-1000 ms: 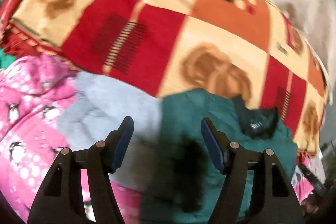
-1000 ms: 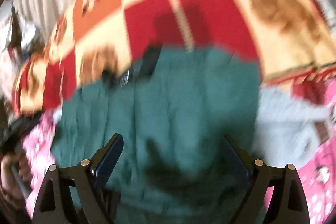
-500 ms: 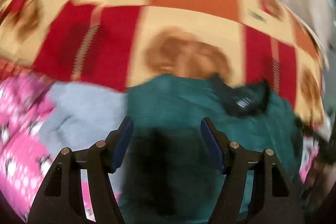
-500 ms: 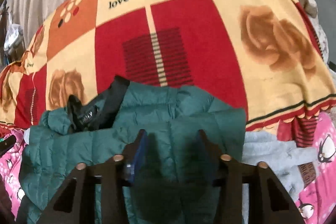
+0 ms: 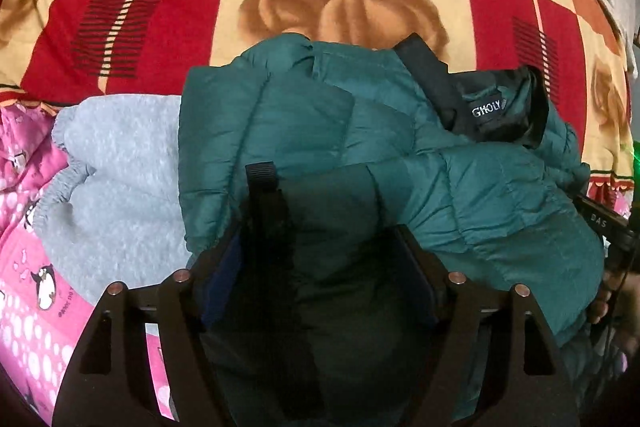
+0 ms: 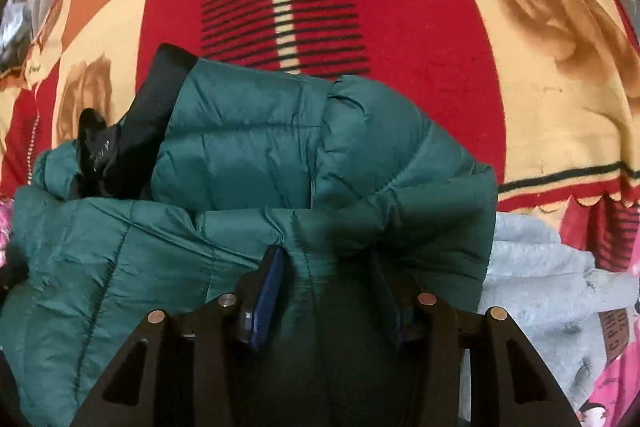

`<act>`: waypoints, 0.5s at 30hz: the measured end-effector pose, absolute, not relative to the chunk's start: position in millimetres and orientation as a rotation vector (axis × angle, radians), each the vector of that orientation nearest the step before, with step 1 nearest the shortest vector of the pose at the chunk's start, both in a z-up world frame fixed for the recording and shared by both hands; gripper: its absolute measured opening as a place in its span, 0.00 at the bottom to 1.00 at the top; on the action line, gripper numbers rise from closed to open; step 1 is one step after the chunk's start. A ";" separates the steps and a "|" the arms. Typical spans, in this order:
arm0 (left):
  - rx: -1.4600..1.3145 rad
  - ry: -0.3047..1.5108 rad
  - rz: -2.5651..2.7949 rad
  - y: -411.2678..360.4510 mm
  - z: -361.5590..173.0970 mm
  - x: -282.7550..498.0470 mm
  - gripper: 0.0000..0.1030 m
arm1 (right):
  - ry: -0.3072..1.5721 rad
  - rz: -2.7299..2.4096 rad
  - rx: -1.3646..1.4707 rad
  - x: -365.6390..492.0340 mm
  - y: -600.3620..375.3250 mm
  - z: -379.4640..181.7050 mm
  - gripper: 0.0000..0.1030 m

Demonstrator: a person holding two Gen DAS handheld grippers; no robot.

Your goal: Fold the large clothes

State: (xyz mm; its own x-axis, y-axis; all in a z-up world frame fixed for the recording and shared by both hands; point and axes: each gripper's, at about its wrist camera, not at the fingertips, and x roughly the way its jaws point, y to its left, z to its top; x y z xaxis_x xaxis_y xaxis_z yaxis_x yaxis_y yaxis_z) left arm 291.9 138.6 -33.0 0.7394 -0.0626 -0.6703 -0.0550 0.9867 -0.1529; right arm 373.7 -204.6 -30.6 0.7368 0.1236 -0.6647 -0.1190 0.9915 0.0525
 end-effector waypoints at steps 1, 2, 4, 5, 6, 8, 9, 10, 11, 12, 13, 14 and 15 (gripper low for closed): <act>-0.168 0.737 0.000 139.0 -30.4 290.2 0.73 | 0.761 0.133 -0.010 372.4 -203.7 -26.4 0.44; -0.172 0.733 0.009 139.6 -26.3 287.4 0.73 | 0.766 0.122 -0.017 367.7 -203.2 -18.7 0.44; -0.185 0.704 0.012 138.9 -14.1 281.2 0.73 | 0.702 0.101 0.004 346.4 -202.9 4.7 0.43; -0.196 0.687 0.001 137.9 -9.0 275.9 0.72 | 0.661 0.105 0.028 331.4 -201.6 17.1 0.43; -0.212 0.664 -0.020 136.2 -2.3 270.7 0.72 | 0.634 0.117 0.062 315.9 -198.7 27.4 0.45; -0.235 0.621 -0.071 128.0 9.9 260.0 0.72 | 0.641 0.154 0.113 294.1 -187.1 35.9 0.55; -0.234 0.611 -0.095 122.4 12.4 256.5 0.72 | 0.645 0.174 0.113 282.8 -176.6 36.7 0.63; -0.233 0.608 -0.119 116.9 13.2 254.2 0.73 | 0.643 0.180 0.096 274.9 -167.6 35.7 0.66; -0.231 0.609 -0.145 110.8 12.0 252.1 0.73 | 0.637 0.177 0.067 267.9 -156.2 32.1 0.67; -0.212 0.621 -0.167 101.8 8.2 252.0 0.73 | 0.636 0.174 0.043 263.0 -147.0 27.4 0.67; -0.186 0.635 -0.165 94.7 3.2 253.5 0.73 | 0.651 0.181 0.017 264.2 -138.0 19.1 0.67; -0.167 0.650 -0.155 88.4 -2.1 259.4 0.73 | 0.678 0.186 -0.003 268.9 -131.7 9.3 0.67; -0.143 0.683 -0.139 84.6 -10.6 265.5 0.73 | 0.710 0.178 -0.013 274.1 -130.4 -1.1 0.67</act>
State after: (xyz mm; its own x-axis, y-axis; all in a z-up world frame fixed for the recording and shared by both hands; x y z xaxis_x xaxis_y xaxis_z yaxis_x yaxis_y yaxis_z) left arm 265.5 84.6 -10.6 0.7673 -0.1745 -0.6171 0.0810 0.9809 -0.1766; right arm 274.1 -130.4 -1.1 0.7441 0.1578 -0.6492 -0.1666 0.9848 0.0483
